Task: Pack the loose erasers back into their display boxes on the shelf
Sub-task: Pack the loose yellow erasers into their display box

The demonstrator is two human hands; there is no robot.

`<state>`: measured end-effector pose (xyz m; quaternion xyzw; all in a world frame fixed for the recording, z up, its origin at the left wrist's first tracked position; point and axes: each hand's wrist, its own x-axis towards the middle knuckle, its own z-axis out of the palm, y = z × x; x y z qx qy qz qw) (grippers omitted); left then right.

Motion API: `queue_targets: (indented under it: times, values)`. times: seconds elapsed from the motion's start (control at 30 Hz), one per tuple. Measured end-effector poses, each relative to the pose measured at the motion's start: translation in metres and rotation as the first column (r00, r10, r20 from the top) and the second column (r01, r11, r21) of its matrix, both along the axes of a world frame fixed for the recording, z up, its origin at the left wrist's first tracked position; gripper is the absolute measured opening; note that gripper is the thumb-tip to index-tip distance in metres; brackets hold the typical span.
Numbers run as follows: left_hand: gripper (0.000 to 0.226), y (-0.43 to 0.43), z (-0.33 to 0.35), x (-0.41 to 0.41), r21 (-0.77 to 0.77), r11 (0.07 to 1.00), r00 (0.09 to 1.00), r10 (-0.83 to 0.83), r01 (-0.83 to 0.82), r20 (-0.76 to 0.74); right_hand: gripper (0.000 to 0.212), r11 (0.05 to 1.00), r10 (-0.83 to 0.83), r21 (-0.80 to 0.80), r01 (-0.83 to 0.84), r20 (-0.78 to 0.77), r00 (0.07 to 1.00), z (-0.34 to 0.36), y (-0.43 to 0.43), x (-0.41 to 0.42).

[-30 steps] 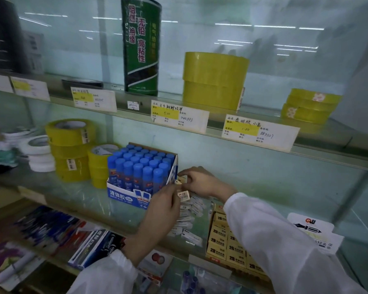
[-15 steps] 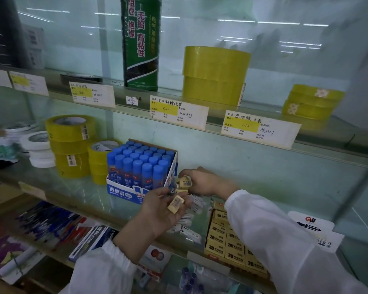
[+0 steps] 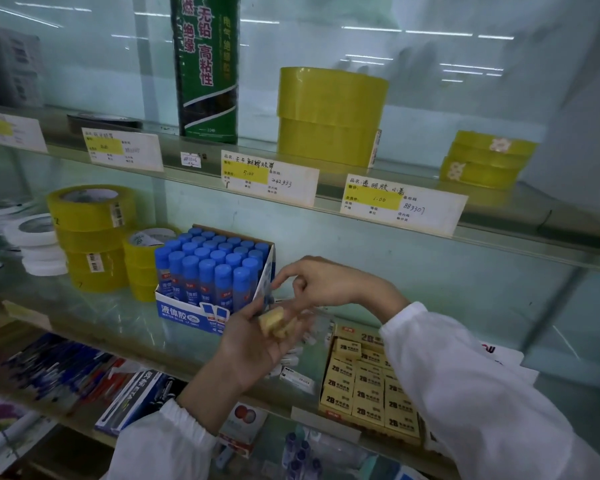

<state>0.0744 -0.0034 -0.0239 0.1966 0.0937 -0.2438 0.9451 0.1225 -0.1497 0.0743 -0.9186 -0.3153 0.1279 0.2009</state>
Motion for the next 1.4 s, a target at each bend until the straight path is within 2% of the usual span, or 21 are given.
queue_targets:
  times: [0.1, 0.13, 0.2, 0.27, 0.37, 0.47, 0.57, 0.67, 0.73, 0.8, 0.87, 1.0, 1.13, 1.2, 1.3, 1.4]
  values:
    - [0.033, 0.005, -0.003, 0.005, 0.02, 0.998, 0.997, -0.063, 0.065, -0.051, 0.033, 0.974, -0.157, 0.169, 0.152, 0.018, 0.987, -0.007, -0.005, 0.012]
    - [0.03, 0.006, -0.003, 0.005, 0.022, 0.996, 0.995, -0.085, 0.087, -0.05, 0.026, 0.965, -0.21, 0.176, 0.194, 0.081, 0.974, -0.011, -0.007, 0.017]
    - [0.027, 0.008, -0.004, 0.007, 0.002, 0.994, 0.994, -0.109, 0.11, -0.021, 0.018, 0.98, -0.2, 0.023, 0.2, 0.214, 0.956, -0.025, -0.006, 0.024]
    - [0.026, 0.007, -0.005, 0.007, -0.034, 0.992, 0.992, -0.124, 0.125, 0.019, 0.019, 0.981, -0.138, -0.108, 0.164, 0.217, 0.966, -0.043, -0.001, 0.027]
    - [0.032, 0.01, -0.009, 0.008, -0.073, 0.988, 0.99, -0.136, 0.139, 0.047, 0.031, 0.976, -0.111, -0.158, 0.147, 0.218, 0.97, -0.061, 0.002, 0.031]
    - [0.031, 0.013, -0.011, 0.008, -0.107, 0.978, 0.981, -0.169, 0.178, 0.094, 0.032, 0.978, -0.115, -0.149, 0.146, 0.199, 0.973, -0.064, 0.001, 0.034]
    - [0.026, 0.012, -0.013, 0.008, -0.13, 0.97, 0.972, -0.19, 0.208, 0.139, 0.026, 0.978, -0.178, -0.089, 0.191, 0.14, 0.974, -0.063, -0.001, 0.032]
    - [0.026, 0.013, -0.014, 0.007, -0.109, 0.974, 0.971, -0.178, 0.197, 0.163, 0.018, 0.954, -0.294, 0.089, 0.285, 0.106, 0.95, -0.051, -0.012, 0.022]
    - [0.027, 0.012, -0.013, 0.006, -0.057, 0.978, 0.966, -0.188, 0.201, 0.179, 0.021, 0.879, -0.427, 0.254, 0.404, 0.04, 0.903, -0.036, -0.026, 0.009]
    - [0.028, 0.009, -0.012, 0.005, 0.026, 0.98, 0.961, -0.197, 0.196, 0.196, 0.028, 0.716, -0.516, 0.461, 0.524, -0.155, 0.842, -0.023, -0.041, -0.014]
    - [0.027, 0.004, -0.011, 0.006, 0.12, 0.98, 0.956, -0.183, 0.159, 0.231, 0.029, 0.545, -0.51, 0.598, 0.587, -0.319, 0.799, -0.02, -0.057, -0.045]
    - [0.026, -0.011, -0.005, 0.012, 0.172, 0.977, 0.945, -0.169, 0.124, 0.279, 0.021, 0.375, -0.45, 0.703, 0.604, -0.432, 0.782, -0.04, -0.08, -0.109]
    - [0.025, -0.028, -0.003, 0.011, 0.208, 0.963, 0.928, -0.227, 0.17, 0.294, 0.016, 0.279, -0.428, 0.731, 0.623, -0.486, 0.762, -0.064, -0.094, -0.132]
    - [0.026, -0.031, -0.007, 0.008, 0.303, 0.937, 0.897, -0.279, 0.176, 0.343, 0.013, 0.249, -0.412, 0.742, 0.622, -0.5, 0.761, -0.07, -0.096, -0.131]
    - [0.028, -0.031, -0.012, 0.005, 0.436, 0.887, 0.863, -0.335, 0.153, 0.378, 0.012, 0.257, -0.412, 0.738, 0.624, -0.5, 0.762, -0.076, -0.096, -0.127]
    - [0.028, -0.031, -0.014, 0.004, 0.478, 0.861, 0.855, -0.371, 0.172, 0.362, 0.013, 0.29, -0.471, 0.737, 0.61, -0.445, 0.762, -0.081, -0.094, -0.125]
